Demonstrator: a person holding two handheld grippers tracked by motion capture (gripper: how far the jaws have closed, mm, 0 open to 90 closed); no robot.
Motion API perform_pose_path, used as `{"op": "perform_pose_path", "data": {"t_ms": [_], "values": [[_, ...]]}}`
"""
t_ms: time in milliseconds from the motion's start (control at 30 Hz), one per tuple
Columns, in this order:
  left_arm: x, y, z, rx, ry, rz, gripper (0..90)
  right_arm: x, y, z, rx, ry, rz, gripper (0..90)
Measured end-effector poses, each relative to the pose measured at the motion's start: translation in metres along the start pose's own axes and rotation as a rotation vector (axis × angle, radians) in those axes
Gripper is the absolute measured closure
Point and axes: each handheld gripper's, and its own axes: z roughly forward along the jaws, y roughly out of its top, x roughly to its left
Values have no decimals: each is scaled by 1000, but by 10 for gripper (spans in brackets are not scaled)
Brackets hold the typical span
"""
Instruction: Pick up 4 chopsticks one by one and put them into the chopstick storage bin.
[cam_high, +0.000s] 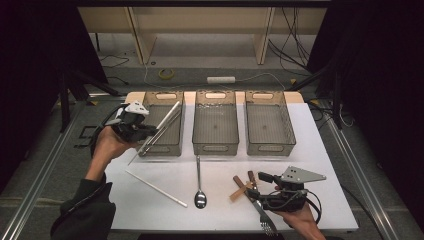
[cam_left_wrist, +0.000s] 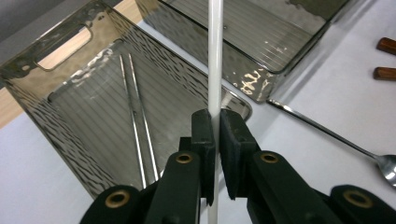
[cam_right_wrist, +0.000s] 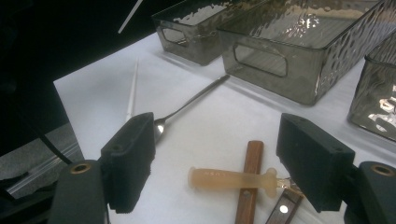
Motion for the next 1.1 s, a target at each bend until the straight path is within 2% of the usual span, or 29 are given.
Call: {"op": "perform_pose_path", "data": {"t_ms": [500,633,767,1100], "values": [[14,16,3,-17,23,-22,841,0,0,0,0,3,1,291],[24,20,-3,-50,39,-51,841,-1,0,-1,-2,6,0,292],[32,26,-5,-65,60,-63,842,-1,0,0,-2,4,1,291],[51,33,-2,-118,79,-119,842,-1,-1,0,-1,6,8,292]]}}
